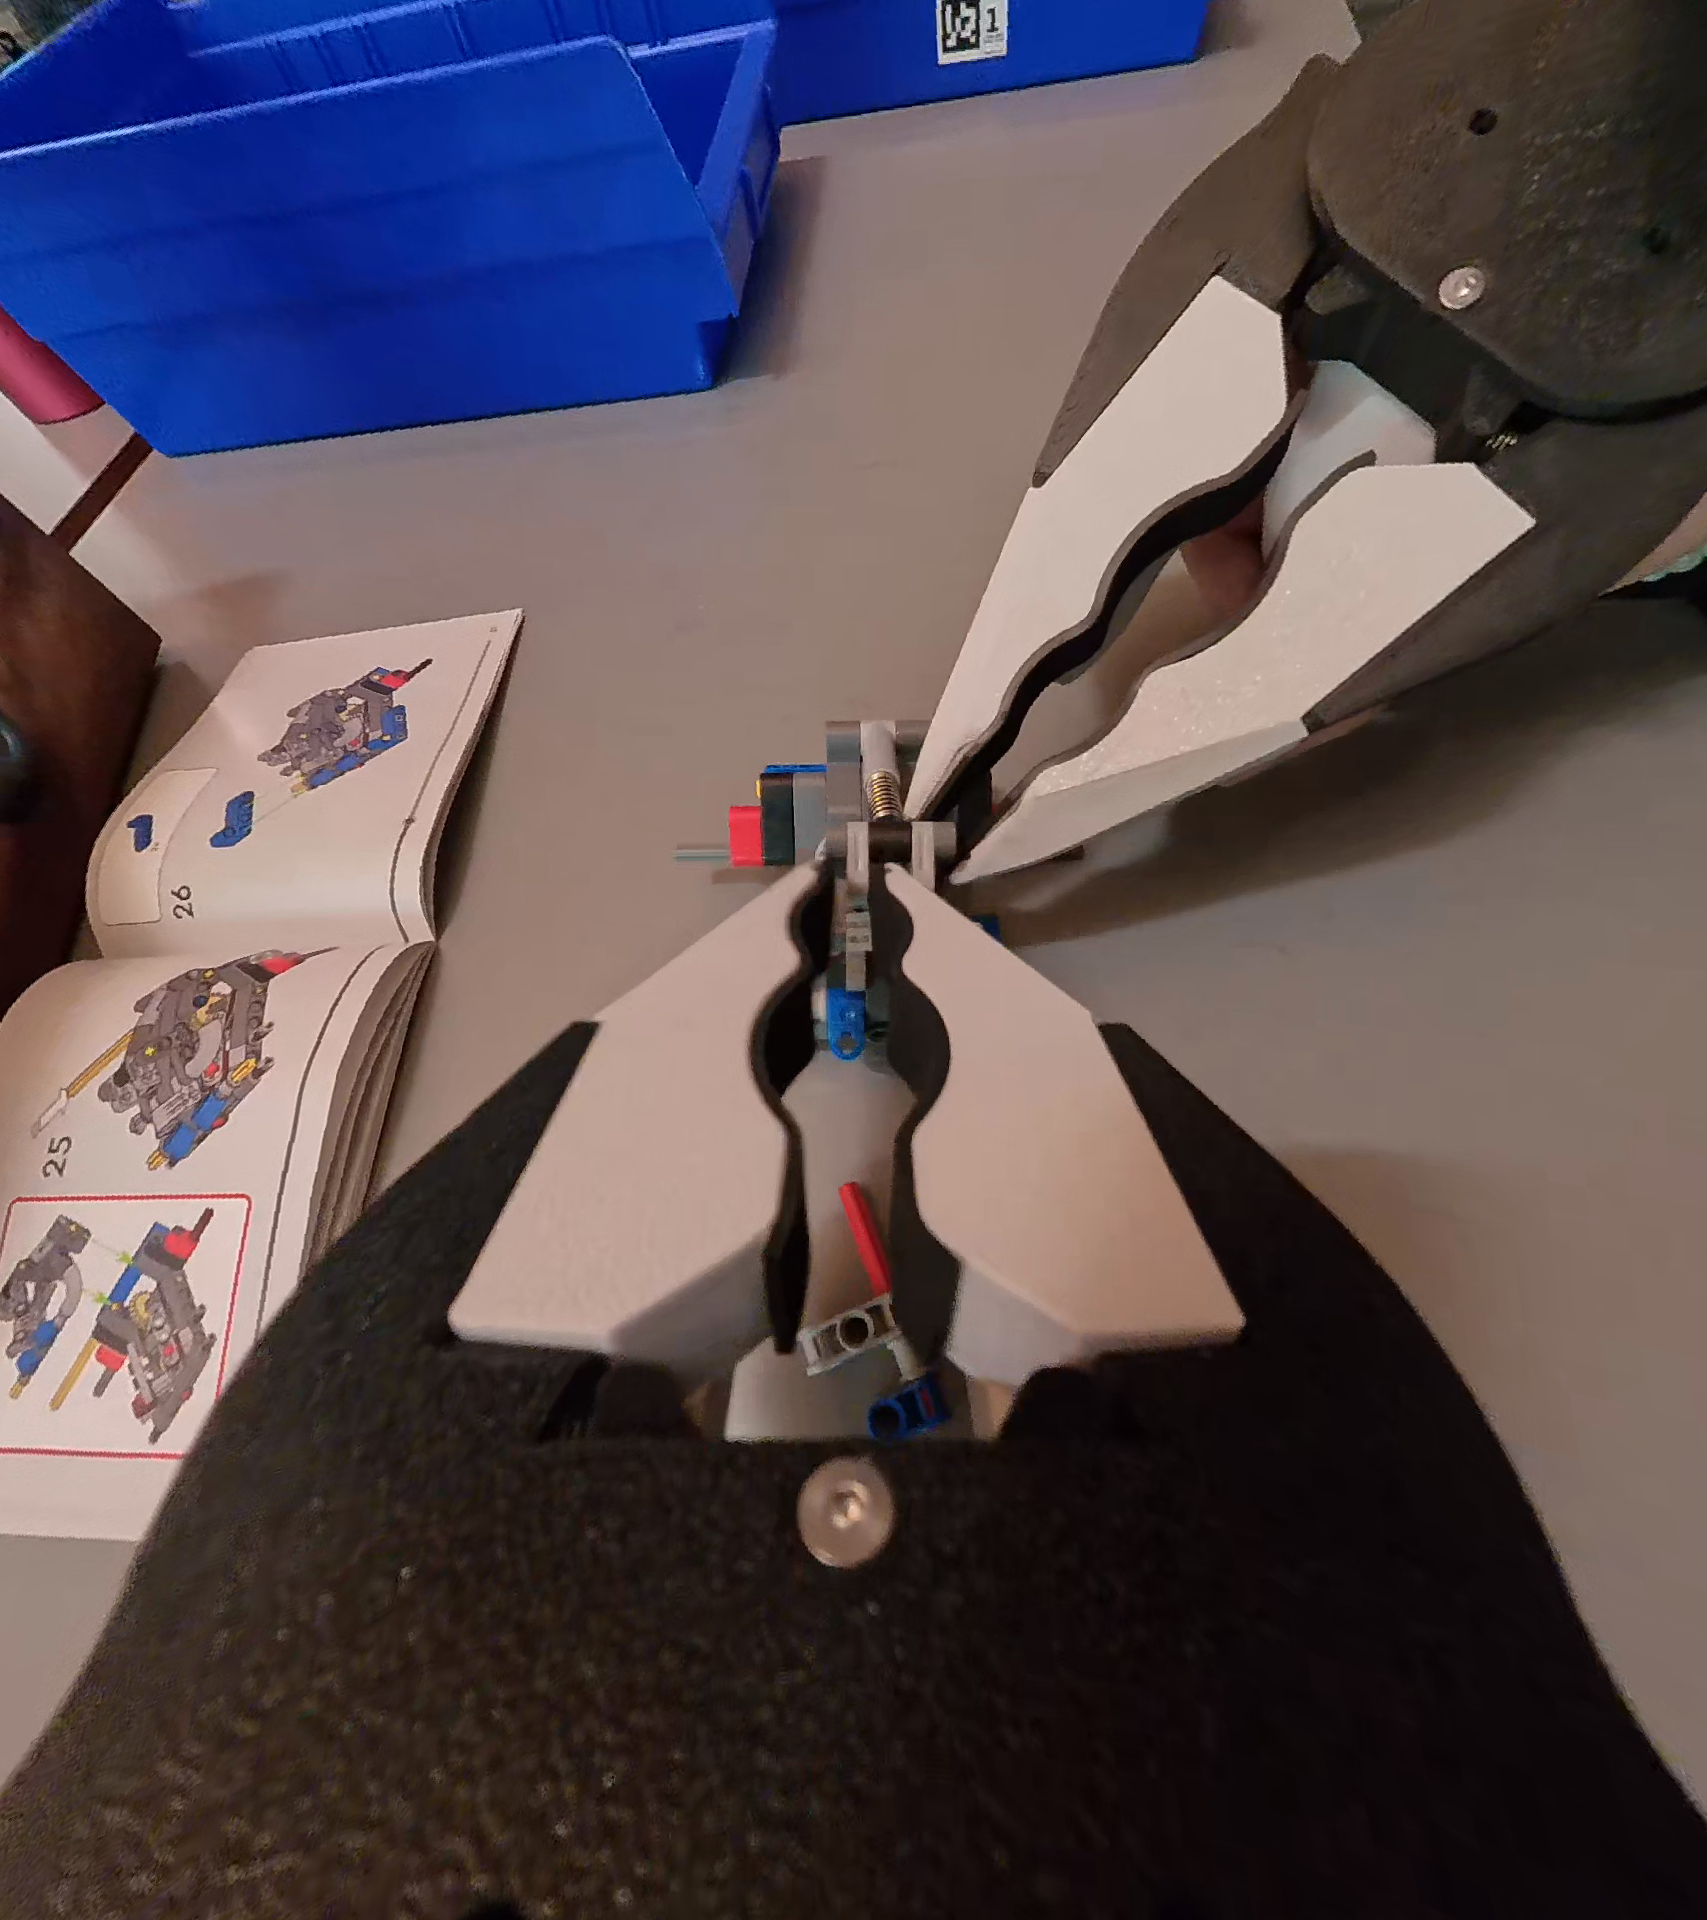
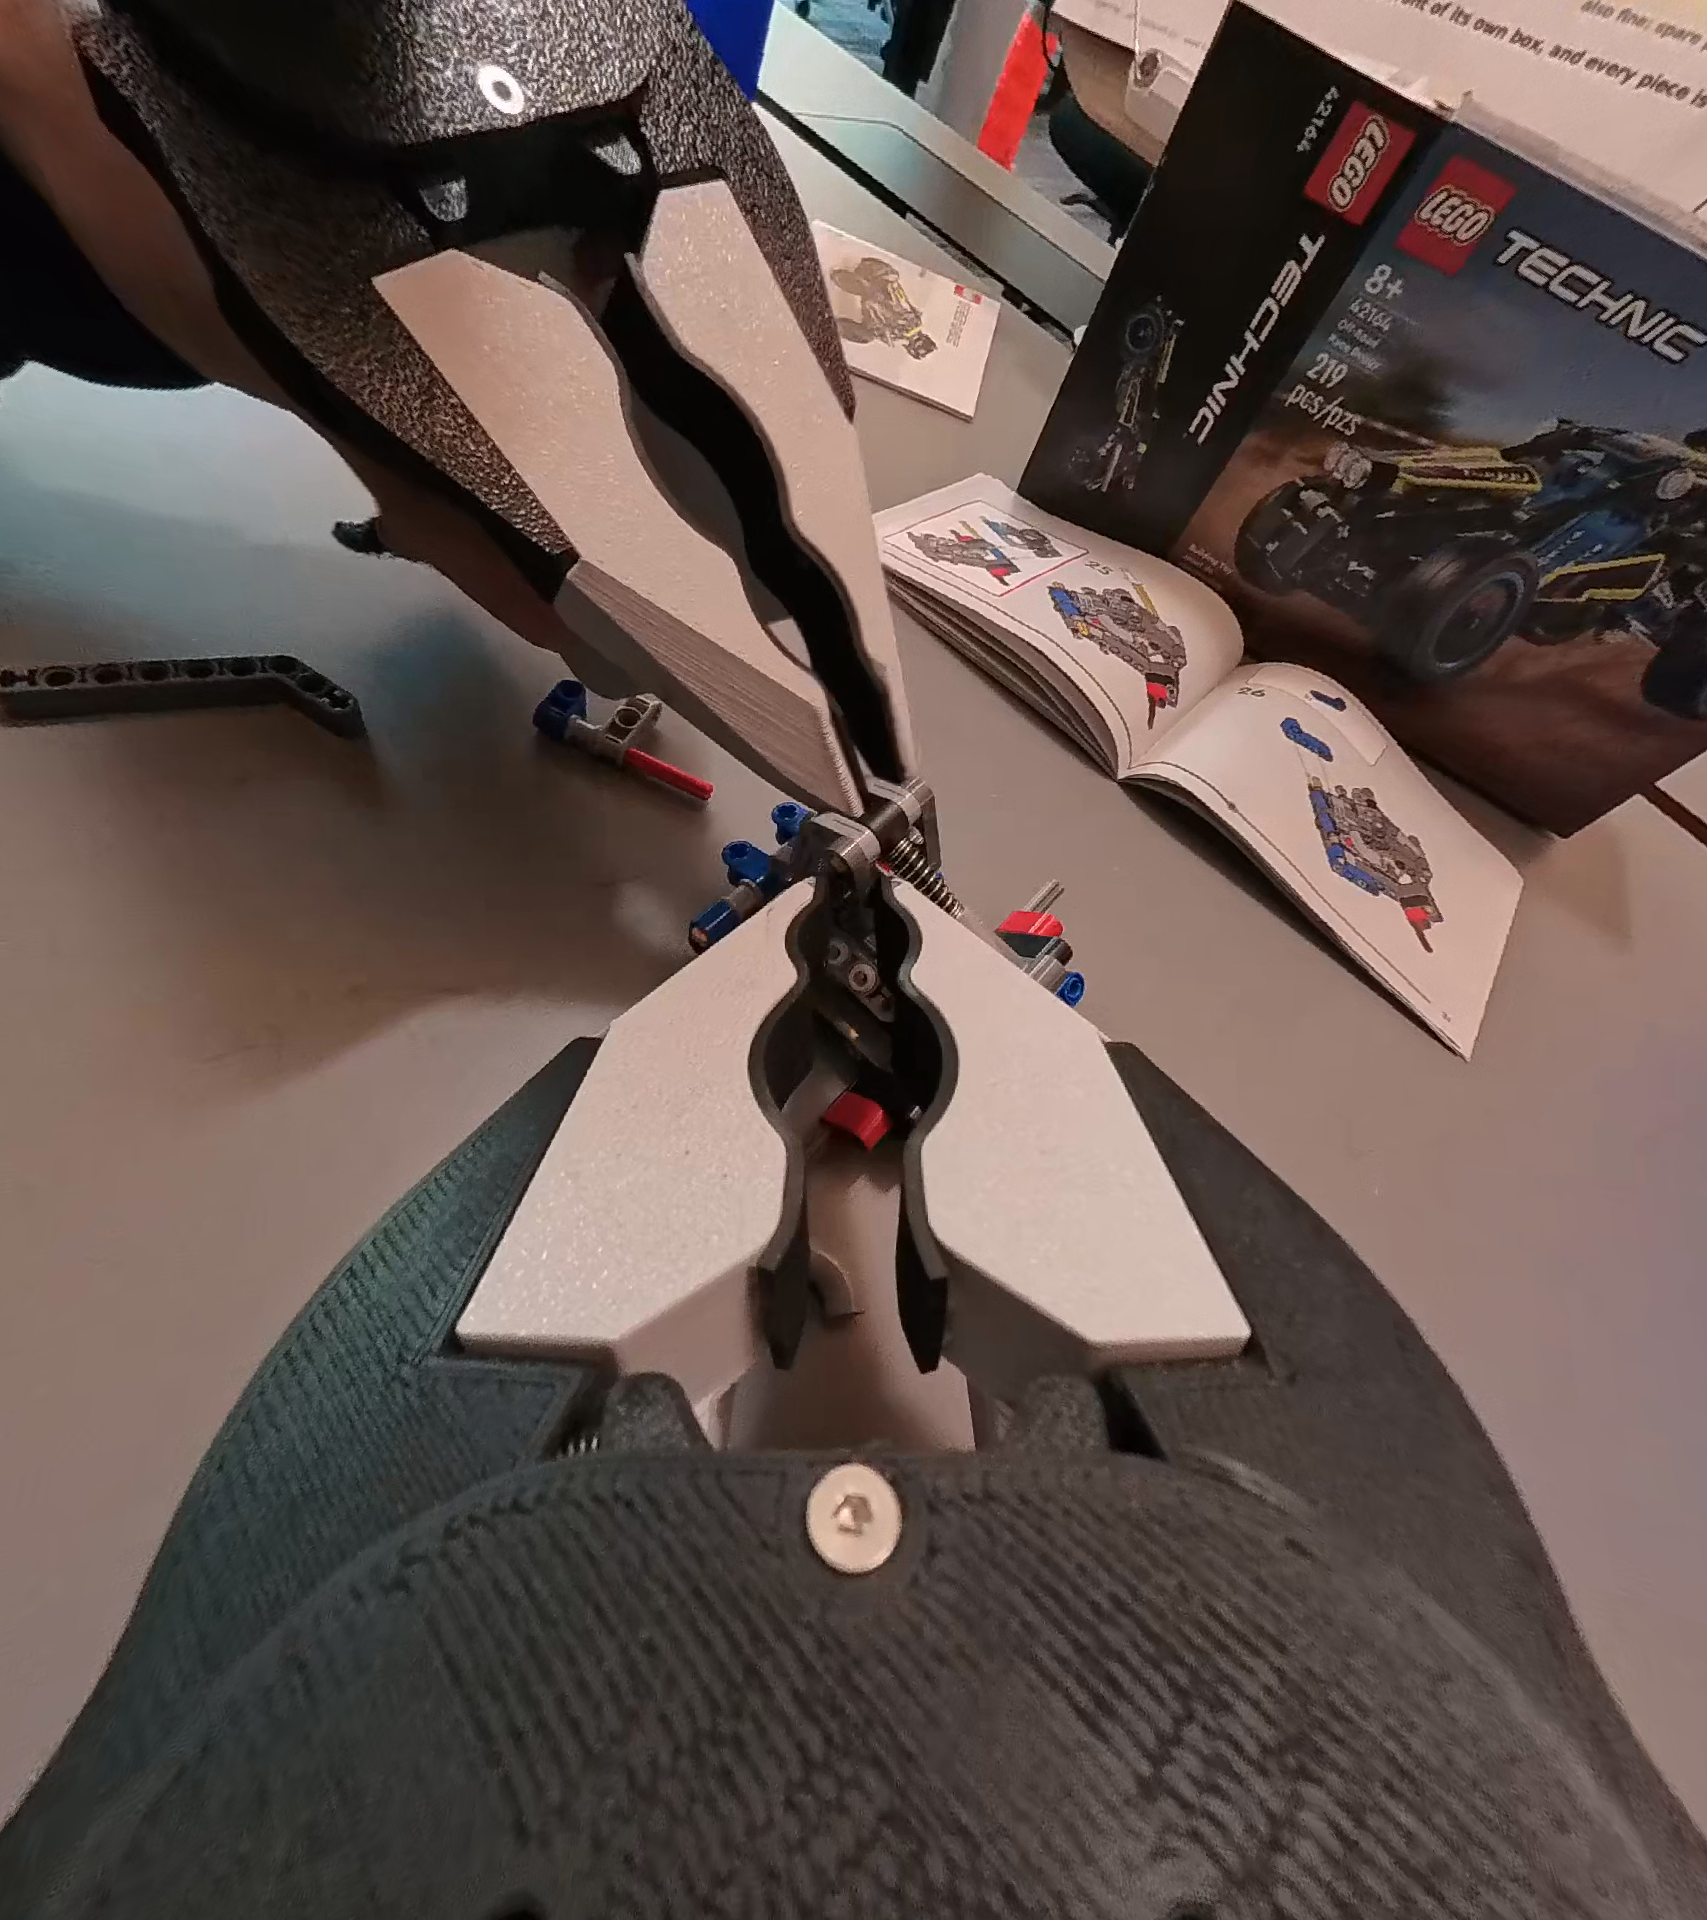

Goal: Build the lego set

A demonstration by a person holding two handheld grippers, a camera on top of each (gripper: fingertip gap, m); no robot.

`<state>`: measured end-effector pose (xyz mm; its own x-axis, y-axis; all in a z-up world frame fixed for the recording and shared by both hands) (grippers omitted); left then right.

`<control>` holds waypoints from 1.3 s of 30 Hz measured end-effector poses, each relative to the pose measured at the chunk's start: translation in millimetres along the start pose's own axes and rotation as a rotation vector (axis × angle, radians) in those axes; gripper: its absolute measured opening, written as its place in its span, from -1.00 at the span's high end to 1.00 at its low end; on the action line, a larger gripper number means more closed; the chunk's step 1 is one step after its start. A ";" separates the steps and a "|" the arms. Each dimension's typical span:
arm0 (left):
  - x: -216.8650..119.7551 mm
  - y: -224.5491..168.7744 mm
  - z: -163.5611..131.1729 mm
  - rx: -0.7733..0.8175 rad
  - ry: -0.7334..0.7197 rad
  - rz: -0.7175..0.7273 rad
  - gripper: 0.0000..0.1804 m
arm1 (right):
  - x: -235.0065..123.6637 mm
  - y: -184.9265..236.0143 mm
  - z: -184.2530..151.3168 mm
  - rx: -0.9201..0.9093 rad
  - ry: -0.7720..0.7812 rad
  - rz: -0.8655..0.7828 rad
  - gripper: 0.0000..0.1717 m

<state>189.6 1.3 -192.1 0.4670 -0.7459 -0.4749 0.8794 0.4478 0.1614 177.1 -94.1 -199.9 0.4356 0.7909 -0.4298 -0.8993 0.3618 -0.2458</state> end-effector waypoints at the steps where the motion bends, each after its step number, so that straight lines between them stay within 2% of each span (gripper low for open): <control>1: 0.4 -0.1 0.0 0.001 0.000 0.002 0.99 | -0.5 -0.1 -0.1 -0.003 0.000 0.000 0.94; 6: 2.9 2.7 1.5 -0.066 0.018 0.025 1.00 | -3.9 -2.2 4.1 -0.017 -0.036 -0.089 0.85; 11: 3.9 2.6 3.2 -0.119 0.032 0.047 0.99 | -1.3 2.8 6.4 -0.018 -0.043 -0.104 0.83; 15: 3.9 2.4 2.3 -0.140 0.034 0.042 0.99 | -0.7 2.1 5.5 -0.053 -0.019 -0.162 0.93; 21: 4.5 2.9 2.0 -0.166 0.030 0.052 0.99 | 1.2 3.9 6.0 -0.123 -0.019 -0.232 0.93; 29: 5.6 0.0 2.1 -0.125 0.015 0.085 1.00 | 1.1 3.9 5.1 -0.159 -0.017 -0.248 0.93; 35: 6.7 -2.7 2.2 -0.007 0.007 0.136 0.99 | 0.6 3.3 4.1 -0.166 -0.017 -0.237 0.93; 39: 7.1 -1.6 2.2 -0.025 0.009 0.139 0.99 | 2.0 4.4 3.8 -0.203 -0.008 -0.270 0.92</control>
<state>191.7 -5.8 -193.7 0.5837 -0.6713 -0.4568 0.8034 0.5589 0.2051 173.9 -89.0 -198.5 0.6558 0.6843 -0.3188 -0.7251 0.4534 -0.5183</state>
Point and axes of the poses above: each gripper's, where its closed fingertips meet, x out along the fingers, z out of its top, y = z × x across the jaws, the point moved 6 cm from there along -x, back along the fingers, and after that the axes turned 3 degrees about z, right-handed, at the moved point
